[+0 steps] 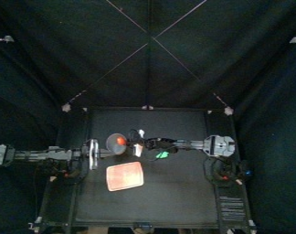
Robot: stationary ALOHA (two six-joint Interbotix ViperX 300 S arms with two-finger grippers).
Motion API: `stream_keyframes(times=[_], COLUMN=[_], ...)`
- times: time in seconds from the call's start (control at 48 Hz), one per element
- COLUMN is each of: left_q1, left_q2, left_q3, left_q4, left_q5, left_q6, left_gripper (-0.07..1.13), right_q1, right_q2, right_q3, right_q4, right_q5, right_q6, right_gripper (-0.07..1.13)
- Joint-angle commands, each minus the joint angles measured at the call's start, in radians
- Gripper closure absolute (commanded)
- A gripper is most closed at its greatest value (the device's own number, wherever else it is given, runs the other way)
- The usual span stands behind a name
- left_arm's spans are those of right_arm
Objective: Pick the drumstick then place it in the grey bowl
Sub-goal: Drop drumstick in the grey bowl and return to neutral
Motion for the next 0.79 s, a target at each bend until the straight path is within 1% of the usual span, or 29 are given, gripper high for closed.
stream_keyframes(times=[0.021,0.167,0.333,0.417,0.625,0.792], left_q1=[0.002,0.002,0.000,0.000,0.002,0.002], left_q2=[0.005,0.005,0.005,0.005,0.005,0.005], left_q3=[-0.011,-0.009,-0.011,-0.011,-0.009,-0.009], left_q4=[0.005,0.017,0.021,0.021,0.021,0.021], left_q5=[-0.009,-0.009,-0.009,-0.009,-0.009,-0.009], left_q6=[0.002,0.002,0.002,0.002,0.002,0.002], left_gripper=[1.05,1.05,1.05,1.05,1.05,1.05], right_q1=[-0.002,0.002,0.005,0.009,0.043,0.094], right_q2=[0.012,0.043,0.057,0.055,0.026,-0.040], right_q3=[-0.083,-0.118,-0.124,-0.120,-0.106,-0.049], right_q4=[0.003,0.003,0.020,0.040,0.060,0.054], right_q5=[-0.006,0.002,0.026,0.054,0.176,0.178], right_q6=[0.003,-0.002,0.005,0.005,0.000,-0.002], right_gripper=[0.53,0.39,0.19,0.13,0.11,0.11])
